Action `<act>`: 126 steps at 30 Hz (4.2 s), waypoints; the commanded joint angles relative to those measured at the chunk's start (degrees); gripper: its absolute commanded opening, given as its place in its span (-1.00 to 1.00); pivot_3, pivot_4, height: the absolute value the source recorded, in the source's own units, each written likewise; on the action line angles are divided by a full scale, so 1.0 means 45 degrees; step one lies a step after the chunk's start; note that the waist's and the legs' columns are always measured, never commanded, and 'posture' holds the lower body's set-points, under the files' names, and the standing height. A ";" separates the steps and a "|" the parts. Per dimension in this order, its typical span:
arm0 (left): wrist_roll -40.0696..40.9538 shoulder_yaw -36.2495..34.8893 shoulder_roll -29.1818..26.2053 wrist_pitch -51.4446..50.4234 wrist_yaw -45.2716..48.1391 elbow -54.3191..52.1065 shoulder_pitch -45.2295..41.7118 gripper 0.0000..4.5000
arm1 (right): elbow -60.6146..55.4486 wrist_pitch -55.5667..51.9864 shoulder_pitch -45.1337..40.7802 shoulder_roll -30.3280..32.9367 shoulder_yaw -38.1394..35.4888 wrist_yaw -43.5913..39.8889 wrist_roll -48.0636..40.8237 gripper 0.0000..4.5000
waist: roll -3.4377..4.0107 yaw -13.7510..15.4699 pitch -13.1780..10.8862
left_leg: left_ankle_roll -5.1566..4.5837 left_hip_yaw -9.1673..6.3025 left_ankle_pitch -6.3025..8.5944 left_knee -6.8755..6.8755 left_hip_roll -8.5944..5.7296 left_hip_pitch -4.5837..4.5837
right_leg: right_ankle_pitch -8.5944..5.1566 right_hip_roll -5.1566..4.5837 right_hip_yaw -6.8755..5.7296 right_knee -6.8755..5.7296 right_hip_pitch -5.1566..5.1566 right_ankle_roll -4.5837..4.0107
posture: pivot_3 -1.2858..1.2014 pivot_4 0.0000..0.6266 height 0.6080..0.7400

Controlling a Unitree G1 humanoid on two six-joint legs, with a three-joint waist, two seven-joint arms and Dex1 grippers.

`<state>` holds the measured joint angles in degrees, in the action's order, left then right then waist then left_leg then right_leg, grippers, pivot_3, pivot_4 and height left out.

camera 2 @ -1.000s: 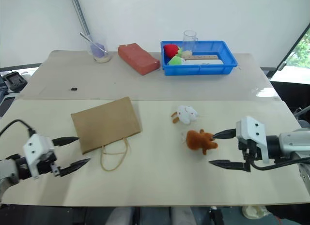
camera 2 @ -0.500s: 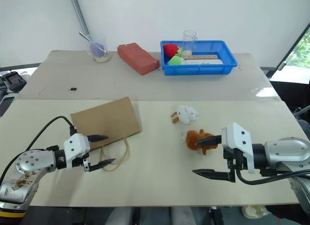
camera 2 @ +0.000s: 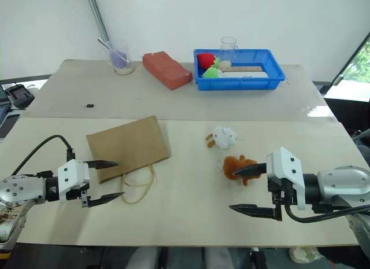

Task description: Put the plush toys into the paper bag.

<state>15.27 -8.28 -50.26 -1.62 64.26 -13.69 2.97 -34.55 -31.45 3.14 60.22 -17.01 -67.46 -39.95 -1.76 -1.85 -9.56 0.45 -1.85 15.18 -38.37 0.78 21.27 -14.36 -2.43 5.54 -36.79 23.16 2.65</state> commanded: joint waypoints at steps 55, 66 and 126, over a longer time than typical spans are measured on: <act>0.7111 -0.0685 0.2247 -1.1877 -0.3867 -0.0015 -0.6026 -1.00 | 0.8525 0.4009 -0.7283 -1.1545 0.9841 0.7950 0.8977 -0.97 | -0.0008 -0.0174 -0.0004 | 0.0039 -0.0206 -0.0022 -0.0089 -0.0048 0.0191 | 0.0051 -0.0009 -0.0049 -0.0188 0.0263 -0.0023 | 0.03 -0.52 1.00; 0.7869 -0.1360 0.2287 -1.2607 -0.4609 0.0061 -0.6240 -1.00 | 1.0806 0.4808 -0.8021 -1.3177 0.9722 0.9221 1.0177 -0.97 | -0.0008 -0.0308 -0.0004 | 0.0053 -0.0216 -0.0030 -0.0087 -0.0043 0.0180 | 0.0055 -0.0008 -0.0064 -0.0218 0.0268 -0.0029 | 0.03 -0.52 1.00; 0.0787 -0.0235 0.0498 -0.4729 -0.5258 -0.3057 -0.7013 -1.00 | 1.3058 0.3666 -0.8202 -1.4388 0.9354 0.9727 1.1017 -0.97 | -0.0010 -0.0560 -0.0003 | 0.0067 -0.0202 -0.0039 -0.0077 -0.0014 0.0085 | 0.0063 0.0022 -0.0075 -0.0256 0.0221 -0.0044 | 0.03 -0.52 1.00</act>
<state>19.32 -6.57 -48.07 -24.49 42.18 -26.00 -27.16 22.16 -14.27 -34.45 -4.31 24.90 -24.06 8.99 -1.81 -4.37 -9.58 0.75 -2.76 15.01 -38.72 0.72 21.64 -14.07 -2.32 5.21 -37.94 24.16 2.44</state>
